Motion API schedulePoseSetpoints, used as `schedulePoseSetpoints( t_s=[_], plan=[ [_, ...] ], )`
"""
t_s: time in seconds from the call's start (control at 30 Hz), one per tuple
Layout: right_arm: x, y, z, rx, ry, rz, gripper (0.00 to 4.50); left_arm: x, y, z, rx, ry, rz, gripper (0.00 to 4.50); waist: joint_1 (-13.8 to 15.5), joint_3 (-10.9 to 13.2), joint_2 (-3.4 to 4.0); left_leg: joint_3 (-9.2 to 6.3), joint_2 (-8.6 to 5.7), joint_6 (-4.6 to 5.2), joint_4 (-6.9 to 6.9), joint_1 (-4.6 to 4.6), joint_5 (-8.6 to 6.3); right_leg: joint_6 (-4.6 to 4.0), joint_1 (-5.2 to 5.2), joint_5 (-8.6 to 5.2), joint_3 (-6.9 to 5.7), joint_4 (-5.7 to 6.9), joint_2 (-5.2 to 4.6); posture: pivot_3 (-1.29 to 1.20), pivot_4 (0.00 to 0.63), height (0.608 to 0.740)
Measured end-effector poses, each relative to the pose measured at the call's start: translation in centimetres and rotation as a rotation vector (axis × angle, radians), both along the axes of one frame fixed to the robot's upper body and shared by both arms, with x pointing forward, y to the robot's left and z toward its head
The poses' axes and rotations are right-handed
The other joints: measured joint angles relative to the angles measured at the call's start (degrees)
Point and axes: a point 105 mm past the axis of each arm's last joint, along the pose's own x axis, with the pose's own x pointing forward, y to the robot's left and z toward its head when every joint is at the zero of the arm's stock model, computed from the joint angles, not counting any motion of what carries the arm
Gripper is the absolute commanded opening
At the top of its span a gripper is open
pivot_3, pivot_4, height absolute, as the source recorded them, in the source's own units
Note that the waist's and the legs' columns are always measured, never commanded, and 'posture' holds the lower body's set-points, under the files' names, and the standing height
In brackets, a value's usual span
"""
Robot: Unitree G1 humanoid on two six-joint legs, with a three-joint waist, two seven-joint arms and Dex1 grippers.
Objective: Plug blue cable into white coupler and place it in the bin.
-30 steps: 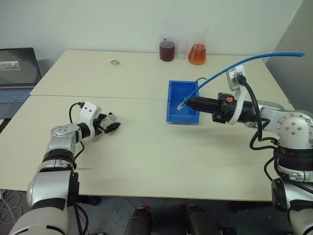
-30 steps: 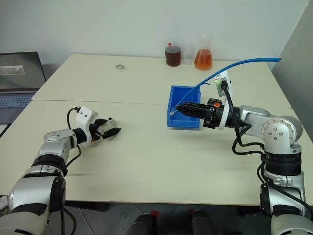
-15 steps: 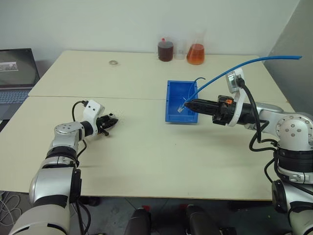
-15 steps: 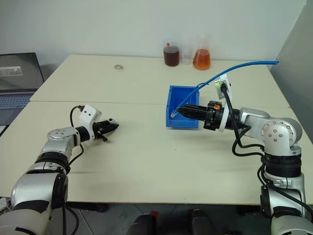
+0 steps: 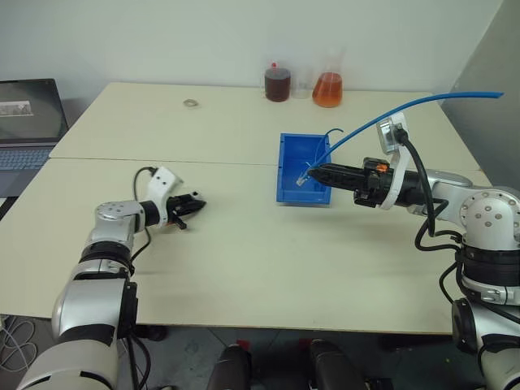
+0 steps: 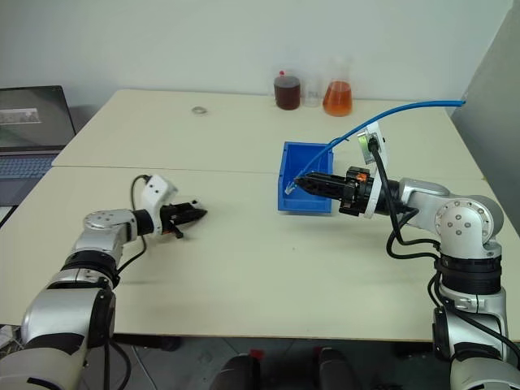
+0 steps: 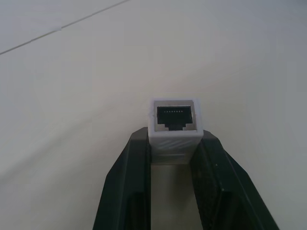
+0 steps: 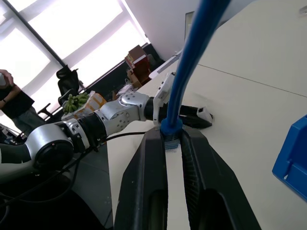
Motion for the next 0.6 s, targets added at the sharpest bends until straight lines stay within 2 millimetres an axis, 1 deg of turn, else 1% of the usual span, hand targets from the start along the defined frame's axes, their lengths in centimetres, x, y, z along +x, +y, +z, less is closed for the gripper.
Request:
schedulePoseSetpoints(
  t_s=[0.13, 0.27, 0.33, 0.43, 0.6],
  plan=[
    [0.4, 0.0, -0.3, -0.021, -0.018, -0.024, 0.16, -2.3, -4.6, -0.3, 0.013, 0.035, -0.264, 0.79, -0.3, 0.0, 0.00, 0.02, 0.04, 0.00, -0.01, -0.03, 0.00, 0.00, -0.03, 0.00, 0.04, -0.04, 0.02, 0.00, 0.150, 0.740],
    [0.7, 0.4, -1.2, -0.068, -0.044, -0.042, 0.16, -4.8, -7.7, -0.3, 0.055, 0.030, -0.454, 0.79, -0.9, 0.0, 0.00, 0.01, 0.11, 0.01, -0.04, 0.02, 0.00, -0.01, -0.05, -0.01, 0.08, 0.00, 0.13, 0.00, 0.150, 0.740],
    [0.6, 0.8, -1.8, -0.104, -0.084, -0.041, 0.16, -5.6, -8.6, -0.3, 0.071, 0.023, -0.513, 0.79, -1.1, 0.0, 0.00, 0.01, 0.12, 0.01, -0.04, 0.05, -0.01, -0.01, -0.05, -0.01, 0.08, 0.00, 0.16, 0.00, 0.150, 0.740],
    [0.2, 1.4, -3.4, -0.170, -0.133, -0.035, 0.16, -6.3, -9.1, -1.1, 0.091, 0.033, -0.548, 0.79, -1.3, 0.0, 0.00, 0.01, 0.13, 0.02, -0.02, 0.05, -0.01, -0.01, -0.05, -0.01, 0.09, 0.00, 0.17, 0.00, 0.150, 0.740],
    [-0.2, 2.5, -5.8, -0.294, -0.266, -0.009, 0.16, -6.5, -10.3, -1.7, 0.120, -0.022, -0.587, 0.79, -1.3, 0.0, 0.00, 0.01, 0.12, 0.01, 0.00, 0.05, -0.01, -0.01, -0.03, -0.01, 0.09, -0.01, 0.17, 0.00, 0.150, 0.740]
  ],
)
